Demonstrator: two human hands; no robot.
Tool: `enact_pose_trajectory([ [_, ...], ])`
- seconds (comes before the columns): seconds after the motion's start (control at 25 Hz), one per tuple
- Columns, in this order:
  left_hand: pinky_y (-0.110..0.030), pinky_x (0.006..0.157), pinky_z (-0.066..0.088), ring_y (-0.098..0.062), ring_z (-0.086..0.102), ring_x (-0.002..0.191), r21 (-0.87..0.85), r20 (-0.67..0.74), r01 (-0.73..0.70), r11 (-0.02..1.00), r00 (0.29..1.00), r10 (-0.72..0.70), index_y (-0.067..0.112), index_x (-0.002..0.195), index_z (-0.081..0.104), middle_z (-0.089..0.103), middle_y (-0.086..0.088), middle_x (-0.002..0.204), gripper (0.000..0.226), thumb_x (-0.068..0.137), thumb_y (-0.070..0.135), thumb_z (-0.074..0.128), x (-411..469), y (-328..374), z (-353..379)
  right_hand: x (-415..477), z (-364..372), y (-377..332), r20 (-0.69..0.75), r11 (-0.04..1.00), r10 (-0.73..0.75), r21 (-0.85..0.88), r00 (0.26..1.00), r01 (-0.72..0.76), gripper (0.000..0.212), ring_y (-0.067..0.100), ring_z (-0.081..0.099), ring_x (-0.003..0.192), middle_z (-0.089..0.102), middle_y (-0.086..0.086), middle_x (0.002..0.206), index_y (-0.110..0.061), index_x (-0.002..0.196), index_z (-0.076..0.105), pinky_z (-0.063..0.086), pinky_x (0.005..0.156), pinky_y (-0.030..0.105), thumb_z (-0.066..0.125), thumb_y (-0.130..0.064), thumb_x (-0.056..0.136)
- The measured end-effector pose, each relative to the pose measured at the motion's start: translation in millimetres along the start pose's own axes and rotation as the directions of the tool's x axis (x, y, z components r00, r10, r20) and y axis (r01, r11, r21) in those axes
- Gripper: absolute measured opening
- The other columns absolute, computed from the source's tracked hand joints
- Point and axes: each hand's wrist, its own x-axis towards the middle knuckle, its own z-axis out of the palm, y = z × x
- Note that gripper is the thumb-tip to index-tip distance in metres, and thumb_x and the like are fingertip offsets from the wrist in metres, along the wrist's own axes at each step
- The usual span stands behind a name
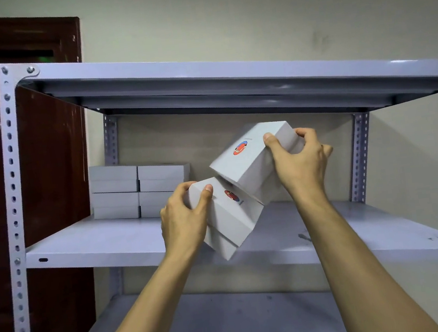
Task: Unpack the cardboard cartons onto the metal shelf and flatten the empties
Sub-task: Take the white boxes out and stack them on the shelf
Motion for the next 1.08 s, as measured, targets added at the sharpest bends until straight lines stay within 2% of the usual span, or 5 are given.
enact_pose_trajectory([
  [0.12,-0.041,0.088,0.047,-0.03,0.058,0.108,-0.001,0.057,0.016,1.0,0.998,-0.016,0.029,0.114,0.062,0.069,-0.002,0.11,0.03,0.103,0.048,0.04,-5,-5,-2,-1,10,-4,0.026,0.999,0.045,-0.024,0.999,-0.044,0.052,-0.001,0.044,0.076,0.036,0.0,0.116,-0.031,0.115,0.051,0.043,0.082,0.028,0.075,-0.06,0.079],
  [0.32,-0.027,0.104,0.035,-0.018,0.047,0.129,0.042,0.238,0.017,0.999,0.971,-0.027,0.018,0.143,0.049,0.053,0.0,0.14,0.041,0.104,0.025,0.042,-24,-16,-1,-16,25,10,0.054,0.996,0.081,-0.032,0.995,-0.079,0.05,0.018,0.051,0.089,0.042,0.0,0.114,-0.028,0.113,0.052,0.043,0.086,0.03,0.07,-0.063,0.082],
  [0.48,-0.033,0.102,0.04,-0.016,0.049,0.125,-0.026,0.24,0.04,0.999,0.97,-0.033,0.028,0.143,0.044,0.053,0.009,0.141,0.046,0.097,0.025,0.049,-26,-15,-6,-26,19,20,0.062,0.998,0.062,-0.025,0.996,-0.06,0.045,0.005,0.046,0.08,0.046,0.0,0.112,-0.029,0.117,0.052,0.04,0.081,0.031,0.063,-0.063,0.089],
  [0.68,-0.034,0.103,0.042,-0.014,0.05,0.127,-0.052,0.215,0.029,0.998,0.976,-0.017,0.027,0.139,0.05,0.056,0.01,0.139,0.04,0.1,0.028,0.05,-25,-12,-5,-41,18,46,0.168,0.999,0.048,-0.032,0.985,-0.044,0.027,0.018,0.056,0.102,0.056,0.001,0.118,-0.037,0.114,0.048,0.048,0.084,0.035,0.06,-0.054,0.096],
  [1.08,-0.028,0.085,0.049,-0.012,0.065,0.101,-0.015,0.116,-0.032,0.999,0.993,0.034,0.026,0.128,0.067,0.071,0.011,0.114,0.029,0.101,0.032,0.057,-11,-18,-16,-73,16,80,0.261,0.998,0.026,-0.058,0.965,-0.011,0.029,0.003,0.062,0.102,0.067,-0.017,0.107,-0.026,0.12,0.065,0.05,0.09,0.024,0.068,-0.041,0.094],
])
